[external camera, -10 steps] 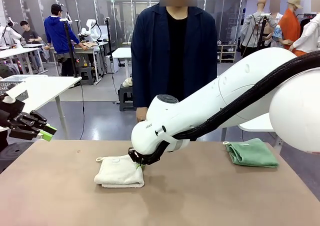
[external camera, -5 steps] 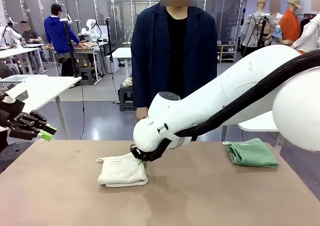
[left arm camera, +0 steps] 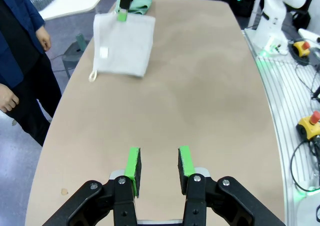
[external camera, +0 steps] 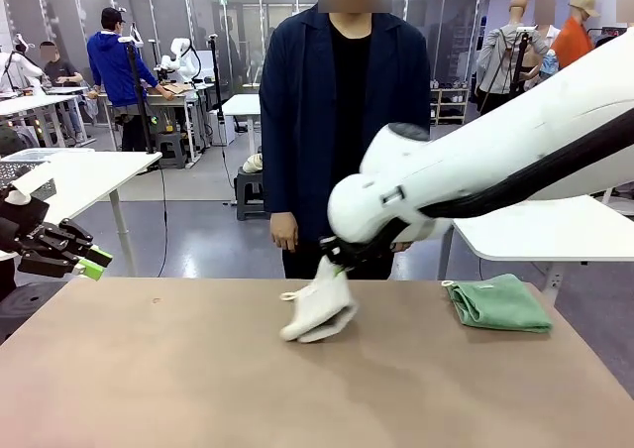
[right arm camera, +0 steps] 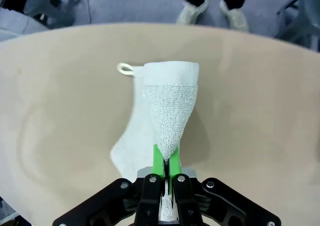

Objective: Fold the towels and place them in the basket.
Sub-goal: Stack the folded Towel with hook on the right side of the table.

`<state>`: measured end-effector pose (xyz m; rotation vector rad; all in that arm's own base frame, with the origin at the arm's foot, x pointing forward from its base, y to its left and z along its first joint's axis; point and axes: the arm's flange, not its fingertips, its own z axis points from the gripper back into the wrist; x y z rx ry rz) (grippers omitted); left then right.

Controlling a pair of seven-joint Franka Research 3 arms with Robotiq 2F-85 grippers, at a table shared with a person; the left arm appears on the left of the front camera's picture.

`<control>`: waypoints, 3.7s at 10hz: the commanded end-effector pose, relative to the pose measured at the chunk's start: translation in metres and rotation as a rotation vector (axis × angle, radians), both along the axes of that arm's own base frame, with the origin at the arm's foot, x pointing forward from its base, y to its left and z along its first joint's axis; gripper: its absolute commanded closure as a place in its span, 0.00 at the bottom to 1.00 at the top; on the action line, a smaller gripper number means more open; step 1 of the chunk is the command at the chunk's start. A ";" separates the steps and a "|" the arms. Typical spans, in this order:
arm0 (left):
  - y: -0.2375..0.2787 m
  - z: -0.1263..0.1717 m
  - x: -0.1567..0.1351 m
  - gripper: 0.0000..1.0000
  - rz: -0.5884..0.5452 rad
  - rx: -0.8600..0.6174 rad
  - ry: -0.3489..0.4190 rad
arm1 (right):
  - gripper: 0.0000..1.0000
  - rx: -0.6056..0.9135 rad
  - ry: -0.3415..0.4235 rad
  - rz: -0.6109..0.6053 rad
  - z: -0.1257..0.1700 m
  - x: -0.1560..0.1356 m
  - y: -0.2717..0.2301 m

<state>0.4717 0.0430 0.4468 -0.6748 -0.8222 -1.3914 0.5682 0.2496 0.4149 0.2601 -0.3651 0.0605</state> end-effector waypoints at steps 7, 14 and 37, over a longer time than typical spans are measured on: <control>0.000 0.000 -0.001 0.59 -0.005 -0.012 -0.008 | 0.95 -0.114 -0.066 -0.030 0.079 0.021 -0.191; 0.000 0.000 -0.001 0.59 -0.005 -0.012 -0.008 | 0.95 -0.151 -0.006 -0.068 0.091 0.022 -0.225; 0.000 0.000 -0.001 0.59 -0.005 -0.012 -0.008 | 0.75 0.074 0.185 -0.060 -0.049 0.072 -0.404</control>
